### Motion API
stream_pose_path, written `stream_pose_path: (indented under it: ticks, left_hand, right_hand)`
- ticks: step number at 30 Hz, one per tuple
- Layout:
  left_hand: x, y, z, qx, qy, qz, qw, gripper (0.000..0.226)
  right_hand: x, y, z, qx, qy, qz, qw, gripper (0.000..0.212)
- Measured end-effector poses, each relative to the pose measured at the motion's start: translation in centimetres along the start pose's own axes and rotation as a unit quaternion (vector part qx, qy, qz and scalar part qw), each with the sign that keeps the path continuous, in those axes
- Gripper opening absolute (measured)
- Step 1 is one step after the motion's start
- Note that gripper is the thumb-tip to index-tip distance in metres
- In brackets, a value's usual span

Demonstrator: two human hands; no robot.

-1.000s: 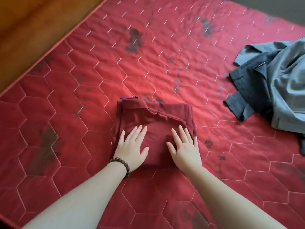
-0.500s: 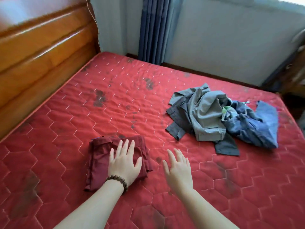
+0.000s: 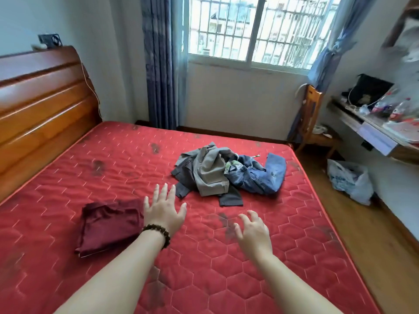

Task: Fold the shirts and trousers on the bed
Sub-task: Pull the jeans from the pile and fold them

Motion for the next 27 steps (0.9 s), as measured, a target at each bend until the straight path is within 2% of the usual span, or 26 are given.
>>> stream_pose_path:
  ticks: [7,14,27]
  left_hand:
    - [-3.0,5.7,-3.6,0.030,0.005,0.016,0.999,0.069]
    - [0.0,8.5,-3.9,0.070,-0.005,0.023,0.997,0.069]
    - [14.9,11.4,6.8,0.103,-0.050,0.027,0.993,0.071]
  right_hand:
    - [-2.1,4.1,-5.4,0.011,0.000,-0.002,1.000,0.041]
    - [1.4,5.3,-6.7,0.022,-0.004,-0.020,1.000,0.037]
    - [18.6,10.0,-0.7,-0.032,-0.059,-0.036,0.997,0.041]
Point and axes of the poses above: each hand's wrist, its own x-axis towards the middle knuckle, its own z-axis out of the palm, y = z × x, the point moved 2 cm from there along x, towards the middle knuckle, and after that the axes turned 7 degrees about x, right-handed, at the moved point
